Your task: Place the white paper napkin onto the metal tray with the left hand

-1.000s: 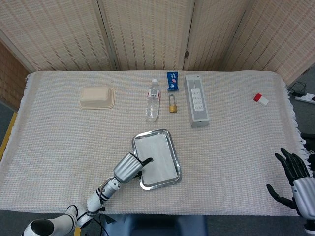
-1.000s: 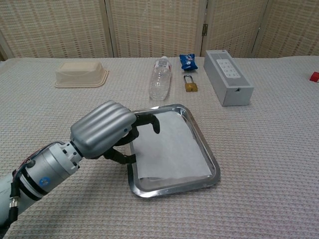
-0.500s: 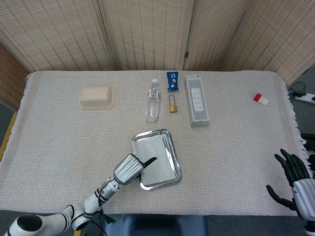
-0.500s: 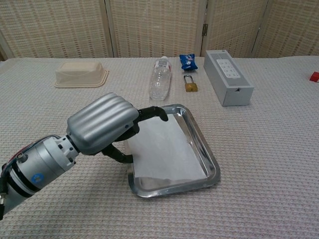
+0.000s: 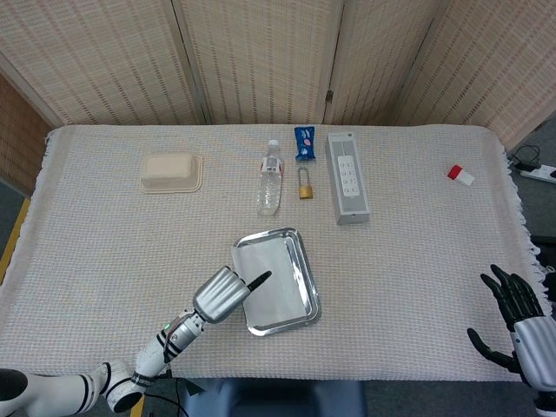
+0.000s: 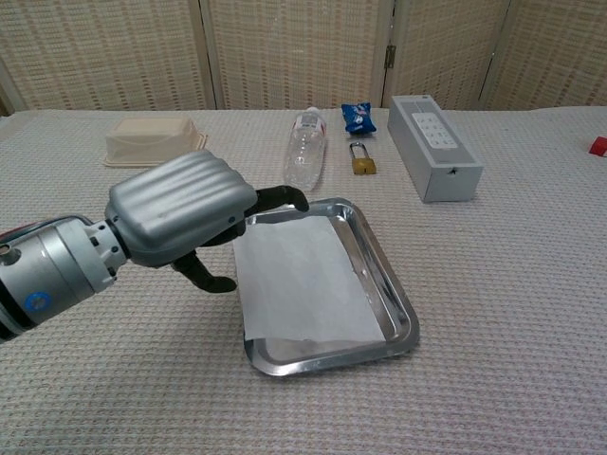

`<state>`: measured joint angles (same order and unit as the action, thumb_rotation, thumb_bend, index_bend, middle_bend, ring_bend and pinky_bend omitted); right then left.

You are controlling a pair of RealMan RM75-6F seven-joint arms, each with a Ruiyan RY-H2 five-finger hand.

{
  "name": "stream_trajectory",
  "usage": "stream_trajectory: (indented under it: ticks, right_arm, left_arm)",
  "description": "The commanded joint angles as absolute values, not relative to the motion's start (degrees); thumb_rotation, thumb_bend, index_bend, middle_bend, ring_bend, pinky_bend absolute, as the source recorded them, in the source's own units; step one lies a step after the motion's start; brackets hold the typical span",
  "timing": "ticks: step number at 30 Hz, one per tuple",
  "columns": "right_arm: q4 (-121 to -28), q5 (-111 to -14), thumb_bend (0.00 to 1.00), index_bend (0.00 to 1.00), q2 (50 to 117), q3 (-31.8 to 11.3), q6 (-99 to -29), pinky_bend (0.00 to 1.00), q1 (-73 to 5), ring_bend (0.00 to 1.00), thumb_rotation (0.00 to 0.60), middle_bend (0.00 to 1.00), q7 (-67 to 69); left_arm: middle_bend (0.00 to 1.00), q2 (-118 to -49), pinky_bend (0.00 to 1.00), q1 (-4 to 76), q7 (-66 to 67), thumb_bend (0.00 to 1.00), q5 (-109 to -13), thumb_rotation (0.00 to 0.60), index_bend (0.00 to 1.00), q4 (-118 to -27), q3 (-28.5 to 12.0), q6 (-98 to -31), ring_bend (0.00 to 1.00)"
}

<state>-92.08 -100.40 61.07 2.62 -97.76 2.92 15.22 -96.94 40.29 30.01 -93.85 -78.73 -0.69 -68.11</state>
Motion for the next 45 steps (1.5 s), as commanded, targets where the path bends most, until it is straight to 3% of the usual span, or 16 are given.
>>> stream_trajectory:
  ticks: [1, 6, 10, 13, 15, 20, 29, 45]
  right_arm:
    - [-92.10, -100.34, 0.37, 0.00, 61.12, 2.61, -97.74, 0.00, 2.93, 0.00, 0.600, 0.00, 15.15]
    - [-92.01, -100.01, 0.37, 0.00, 61.27, 2.49, -97.40, 0.00, 2.82, 0.00, 0.600, 0.00, 14.84]
    - [-92.11, -100.11, 0.37, 0.00, 61.46, 2.58, -97.06, 0.00, 2.69, 0.00, 0.600, 0.00, 14.47]
    - [-92.12, -100.09, 0.37, 0.00, 61.59, 2.58, -96.98, 0.00, 2.67, 0.00, 0.600, 0.00, 14.19]
    - [-92.12, -99.90, 0.37, 0.00, 61.60, 2.54, -96.87, 0.00, 2.65, 0.00, 0.600, 0.00, 14.21]
    - [-92.12, -99.71, 0.37, 0.00, 61.69, 2.51, -96.58, 0.00, 2.56, 0.00, 0.600, 0.00, 14.02]
    - [-92.07, -99.50, 0.37, 0.00, 61.60, 2.39, -96.81, 0.00, 2.63, 0.00, 0.600, 0.00, 14.25]
    - [-92.06, -99.50, 0.37, 0.00, 61.49, 2.29, -97.09, 0.00, 2.68, 0.00, 0.600, 0.00, 14.54]
  left_arm:
    - [1.00, -96.04, 1.00, 39.51, 30.87, 0.05, -93.70, 0.600, 0.23, -79.63, -0.39, -68.25, 1.00]
    - [1.00, -94.13, 1.00, 38.69, 30.50, 0.05, -94.20, 0.600, 0.24, -81.82, -0.05, -68.96, 1.00]
    - [1.00, -92.36, 1.00, 38.63, 31.35, 0.10, -92.21, 0.600, 0.27, -83.84, 1.17, -65.04, 1.00]
    - [1.00, -91.30, 1.00, 38.59, 31.44, 0.49, -90.84, 0.600, 0.34, -85.15, 1.82, -62.62, 1.00]
    - [1.00, -90.74, 1.00, 38.51, 31.78, 0.67, -89.88, 0.600, 0.38, -85.97, 1.99, -61.46, 1.00]
    - [1.00, -90.78, 1.00, 38.53, 31.45, 0.81, -89.24, 0.600, 0.38, -86.30, 1.75, -60.47, 1.00]
    - [1.00, -91.17, 1.00, 38.63, 31.52, 0.89, -87.90, 0.600, 0.36, -86.01, 1.91, -58.13, 1.00]
    - [1.00, -92.84, 1.00, 38.27, 29.48, 0.90, -88.89, 0.600, 0.35, -83.78, 2.50, -57.77, 1.00]
